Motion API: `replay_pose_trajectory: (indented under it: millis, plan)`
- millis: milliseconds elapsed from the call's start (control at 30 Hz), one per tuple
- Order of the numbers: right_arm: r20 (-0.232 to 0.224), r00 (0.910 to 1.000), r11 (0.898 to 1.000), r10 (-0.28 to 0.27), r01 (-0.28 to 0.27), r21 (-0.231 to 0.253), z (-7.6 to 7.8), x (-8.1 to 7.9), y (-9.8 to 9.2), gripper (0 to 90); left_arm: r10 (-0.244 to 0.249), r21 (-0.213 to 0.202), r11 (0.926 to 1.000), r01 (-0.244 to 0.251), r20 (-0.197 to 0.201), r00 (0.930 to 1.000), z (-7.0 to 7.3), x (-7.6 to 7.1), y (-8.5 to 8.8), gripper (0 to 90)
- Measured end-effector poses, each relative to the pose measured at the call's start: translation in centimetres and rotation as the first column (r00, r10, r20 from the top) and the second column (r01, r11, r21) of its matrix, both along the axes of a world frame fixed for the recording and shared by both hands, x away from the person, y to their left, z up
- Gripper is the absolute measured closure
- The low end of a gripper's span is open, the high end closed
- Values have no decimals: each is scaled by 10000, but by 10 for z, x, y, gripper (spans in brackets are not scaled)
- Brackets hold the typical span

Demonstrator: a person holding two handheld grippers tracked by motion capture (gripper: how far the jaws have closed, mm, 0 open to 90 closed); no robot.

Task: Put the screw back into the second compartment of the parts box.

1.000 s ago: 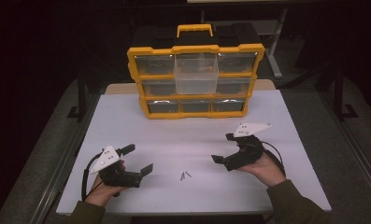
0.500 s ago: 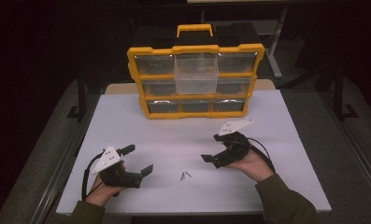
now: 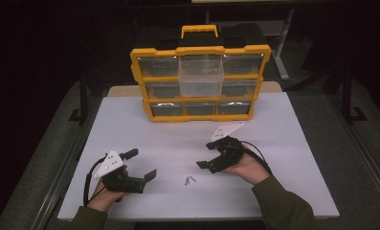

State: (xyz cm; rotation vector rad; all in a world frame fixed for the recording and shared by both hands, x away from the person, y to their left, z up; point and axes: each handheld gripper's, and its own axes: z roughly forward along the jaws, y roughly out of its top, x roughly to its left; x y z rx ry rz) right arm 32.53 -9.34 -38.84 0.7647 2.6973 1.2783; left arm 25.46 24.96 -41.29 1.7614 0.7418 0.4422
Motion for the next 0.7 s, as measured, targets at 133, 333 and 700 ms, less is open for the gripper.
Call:
replay_pose_trajectory:
  millis: [133, 333, 700]
  plan:
    - [-101, 9999, 10000, 71, -71, -10, 0, 1, 4, 244, -47, 64, 10000, 46, 36, 10000, 0, 0, 0, 0]
    - [-274, 9991, 9995, 310, -310, -25, -1, 1, 13, 299, -89, 96, 9999, 88, 51, 9999, 0, 0, 0, 0]
    - [-379, 9960, 9943, 808, -832, -673, -9, 2, 31, 438, -126, 60, 9999, 126, 65, 9999, 0, 0, 0, 0]
